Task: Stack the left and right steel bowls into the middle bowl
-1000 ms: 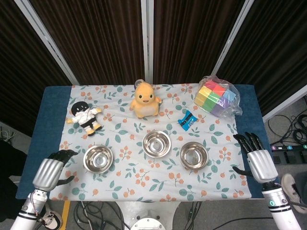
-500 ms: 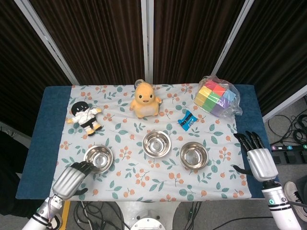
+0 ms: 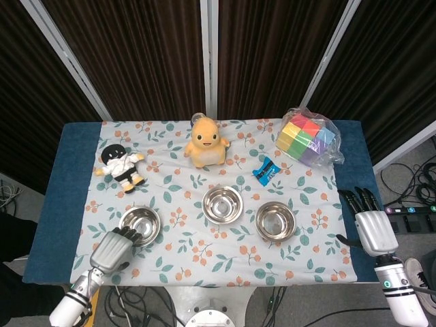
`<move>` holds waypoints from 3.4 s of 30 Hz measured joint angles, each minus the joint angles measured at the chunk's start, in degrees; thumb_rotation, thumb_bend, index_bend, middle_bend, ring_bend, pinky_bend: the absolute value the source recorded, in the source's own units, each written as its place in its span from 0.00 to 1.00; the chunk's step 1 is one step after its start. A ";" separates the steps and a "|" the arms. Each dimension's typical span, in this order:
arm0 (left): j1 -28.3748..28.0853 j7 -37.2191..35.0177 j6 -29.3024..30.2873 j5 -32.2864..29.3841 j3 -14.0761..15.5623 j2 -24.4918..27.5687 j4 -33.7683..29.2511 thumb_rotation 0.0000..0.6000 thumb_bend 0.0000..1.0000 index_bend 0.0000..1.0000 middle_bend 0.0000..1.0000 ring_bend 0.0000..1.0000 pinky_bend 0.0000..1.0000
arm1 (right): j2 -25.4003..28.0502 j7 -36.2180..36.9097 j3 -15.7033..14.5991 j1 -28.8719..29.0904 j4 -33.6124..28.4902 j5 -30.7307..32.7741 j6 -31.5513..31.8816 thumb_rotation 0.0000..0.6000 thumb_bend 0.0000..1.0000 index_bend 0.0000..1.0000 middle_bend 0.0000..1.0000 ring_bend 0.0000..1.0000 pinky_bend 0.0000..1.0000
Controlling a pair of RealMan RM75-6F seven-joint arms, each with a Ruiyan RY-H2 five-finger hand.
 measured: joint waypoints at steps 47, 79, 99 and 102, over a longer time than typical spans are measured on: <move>-6.11 -2.78 0.72 0.73 -1.20 -11.31 13.89 1.00 0.33 0.64 0.68 0.61 0.69 | 0.18 2.66 -0.44 0.14 2.12 0.08 -1.23 1.00 0.00 0.08 0.13 0.00 0.00; -11.11 0.89 2.64 4.58 -3.80 -11.33 9.59 1.00 0.34 0.71 0.76 0.69 0.76 | 0.40 4.51 0.82 -0.16 1.20 0.21 1.04 1.00 0.00 0.08 0.13 0.00 0.00; -26.17 2.23 -9.47 -0.59 -12.13 -24.95 21.64 1.00 0.34 0.71 0.76 0.69 0.76 | 1.23 7.72 1.99 -1.18 0.82 0.24 3.65 1.00 0.02 0.08 0.13 0.00 0.00; -27.72 1.09 -9.77 -0.31 -12.15 -25.53 23.47 1.00 0.34 0.71 0.76 0.69 0.76 | 1.09 8.10 2.08 -1.15 1.34 0.55 3.37 1.00 0.02 0.08 0.13 0.00 0.00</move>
